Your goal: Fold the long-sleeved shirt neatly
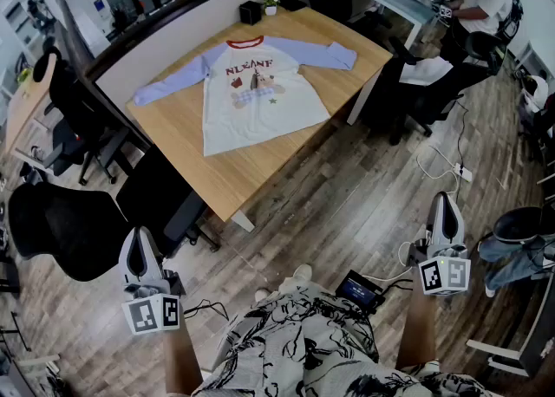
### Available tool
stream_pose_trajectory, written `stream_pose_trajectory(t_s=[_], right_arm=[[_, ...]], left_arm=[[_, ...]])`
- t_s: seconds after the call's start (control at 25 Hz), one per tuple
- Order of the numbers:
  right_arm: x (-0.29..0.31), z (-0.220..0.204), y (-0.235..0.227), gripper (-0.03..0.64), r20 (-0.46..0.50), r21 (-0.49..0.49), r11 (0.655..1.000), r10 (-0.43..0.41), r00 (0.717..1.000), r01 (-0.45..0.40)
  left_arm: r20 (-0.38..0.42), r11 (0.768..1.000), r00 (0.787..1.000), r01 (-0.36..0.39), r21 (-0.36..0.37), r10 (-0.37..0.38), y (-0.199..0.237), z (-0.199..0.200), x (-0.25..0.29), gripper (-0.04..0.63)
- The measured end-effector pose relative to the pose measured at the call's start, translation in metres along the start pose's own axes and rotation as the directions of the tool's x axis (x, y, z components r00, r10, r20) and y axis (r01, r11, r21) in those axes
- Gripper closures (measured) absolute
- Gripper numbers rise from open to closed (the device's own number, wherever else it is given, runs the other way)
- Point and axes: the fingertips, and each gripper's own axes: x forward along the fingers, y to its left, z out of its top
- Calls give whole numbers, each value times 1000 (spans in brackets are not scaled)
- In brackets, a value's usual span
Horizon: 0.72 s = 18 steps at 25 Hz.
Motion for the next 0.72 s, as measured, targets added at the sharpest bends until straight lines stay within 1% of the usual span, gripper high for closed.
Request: stream_pose_trajectory(t_s=[0.24, 0.44, 0.56, 0.64, 0.72], right_arm=[[9, -2, 13, 621, 8, -5, 999, 38, 999, -38], [11, -3, 13, 621, 12, 9, 999, 42, 999, -42], [12, -4, 21, 621, 18, 10, 997, 72, 997, -72], [14, -5, 29, 620, 7, -11, 995, 100, 995, -100], [15, -6, 33, 613, 1, -23, 994, 111, 994, -111]], left_arm=[[0, 1000, 1000, 0, -7, 0, -1, -2, 3, 597], [1, 1000, 1000, 3, -6, -3, -4, -1, 2, 597], [-2, 999, 999, 47, -19, -47, -14, -2, 1, 594], [4, 998, 998, 64, -3, -64, -21, 0, 0, 592], [-2, 998, 999, 53, 23, -53, -24, -1, 0, 592]])
